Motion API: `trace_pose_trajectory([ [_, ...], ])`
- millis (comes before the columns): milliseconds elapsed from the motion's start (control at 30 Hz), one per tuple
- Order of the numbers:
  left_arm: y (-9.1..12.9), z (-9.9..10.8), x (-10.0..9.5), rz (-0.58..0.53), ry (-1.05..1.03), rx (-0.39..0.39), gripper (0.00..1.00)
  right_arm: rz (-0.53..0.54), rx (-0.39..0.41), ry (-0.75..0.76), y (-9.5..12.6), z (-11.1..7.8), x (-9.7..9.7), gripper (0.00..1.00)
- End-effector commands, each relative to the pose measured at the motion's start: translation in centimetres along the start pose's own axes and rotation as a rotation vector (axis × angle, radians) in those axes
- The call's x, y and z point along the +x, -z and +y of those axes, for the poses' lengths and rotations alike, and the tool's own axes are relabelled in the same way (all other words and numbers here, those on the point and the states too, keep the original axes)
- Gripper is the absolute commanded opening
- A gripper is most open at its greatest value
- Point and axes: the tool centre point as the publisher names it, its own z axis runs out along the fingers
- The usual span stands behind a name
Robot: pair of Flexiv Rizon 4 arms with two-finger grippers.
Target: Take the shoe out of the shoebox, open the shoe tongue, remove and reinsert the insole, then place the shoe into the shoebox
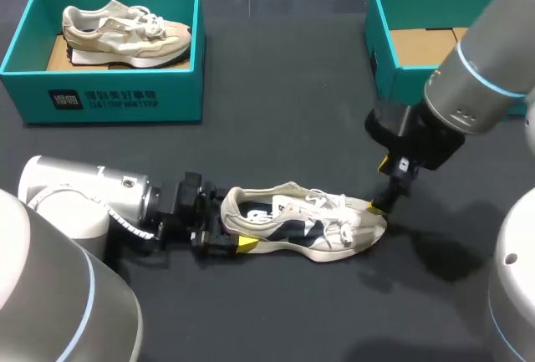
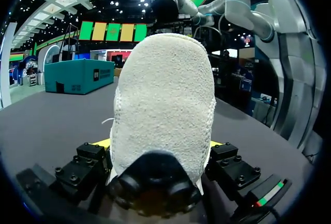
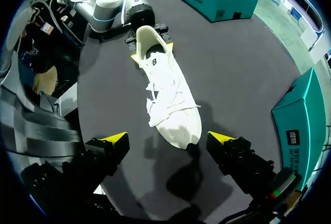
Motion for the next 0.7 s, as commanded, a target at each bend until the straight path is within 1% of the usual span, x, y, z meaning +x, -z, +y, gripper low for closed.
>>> trace_pose_trajectory([
  [33, 0.0, 0.0, -0.1, -0.002, 0.0, -0.002, 0.0, -0.077, 0.183, -0.132, 1.8, 3.4, 1.4, 1.0],
  [100, 0.0, 0.0, -0.1, -0.002, 0.0, -0.002, 0.0, -0.113, 0.197, -0.206, 2.3, 4.6, 2.2, 1.0],
  [133, 0.0, 0.0, -0.1, -0.002, 0.0, -0.002, 0.0, -0.131, 0.224, -0.245, 2.5, 5.2, 2.5, 1.0],
  [233, 0.0, 0.0, -0.1, -0.002, 0.0, -0.002, 0.0, -0.151, 0.25, -0.36, 2.3, 6.5, 3.2, 1.0],
  [300, 0.0, 0.0, -0.1, -0.002, 0.0, -0.002, 0.0, -0.173, 0.268, -0.452, 2.2, 7.0, 3.5, 1.0],
  [367, 0.0, 0.0, -0.1, -0.002, 0.0, -0.002, 0.0, -0.202, 0.307, -0.572, 2.0, 7.4, 3.9, 1.0],
  [467, 0.0, 0.0, -0.1, -0.002, 0.0, -0.002, 0.0, -0.219, 0.333, -0.732, 1.8, 7.7, 4.3, 1.0],
  [533, 0.0, 0.0, -0.1, -0.002, 0.0, -0.002, 0.0, -0.226, 0.373, -0.751, 1.5, 8.2, 4.8, 1.0],
  [567, 0.0, 0.0, -0.1, -0.002, 0.0, -0.002, 0.0, -0.244, 0.415, -0.766, 1.4, 8.3, 4.9, 1.0],
  [700, 0.0, 0.0, -0.1, -0.002, 0.0, -0.002, 0.0, -0.244, 0.415, -0.766, 1.4, 8.3, 4.9, 1.0],
])
